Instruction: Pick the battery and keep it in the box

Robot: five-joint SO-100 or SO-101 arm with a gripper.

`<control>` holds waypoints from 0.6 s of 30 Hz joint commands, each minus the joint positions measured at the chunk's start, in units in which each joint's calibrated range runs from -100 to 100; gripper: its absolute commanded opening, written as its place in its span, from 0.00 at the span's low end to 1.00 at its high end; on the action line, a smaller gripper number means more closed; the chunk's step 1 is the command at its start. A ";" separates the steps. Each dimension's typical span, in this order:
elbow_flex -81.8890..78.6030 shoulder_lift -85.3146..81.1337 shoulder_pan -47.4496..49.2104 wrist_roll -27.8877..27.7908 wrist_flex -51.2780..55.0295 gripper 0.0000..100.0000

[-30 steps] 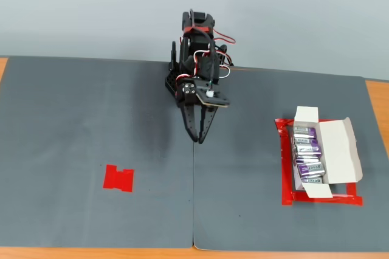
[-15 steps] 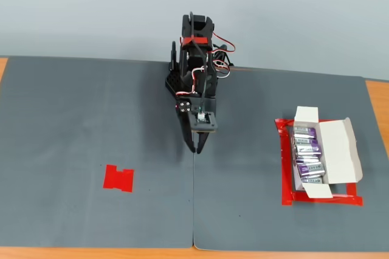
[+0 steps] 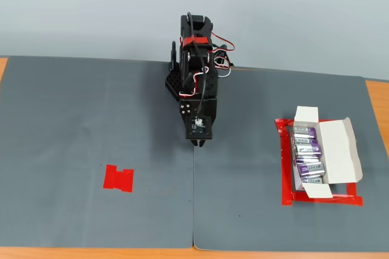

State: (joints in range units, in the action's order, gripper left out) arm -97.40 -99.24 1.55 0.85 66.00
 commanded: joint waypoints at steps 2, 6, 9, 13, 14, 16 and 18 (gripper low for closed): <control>3.73 -0.26 3.11 2.25 5.96 0.02; 3.91 -0.26 3.64 2.51 6.22 0.02; 3.91 -0.26 3.41 2.56 6.13 0.02; 4.00 -0.17 3.49 2.40 6.13 0.02; 4.00 -0.17 3.49 2.40 6.13 0.02; 4.00 -0.17 3.49 2.40 6.13 0.02; 4.00 -0.17 3.49 2.40 6.13 0.02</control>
State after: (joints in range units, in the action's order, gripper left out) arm -96.68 -99.49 4.86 3.15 72.07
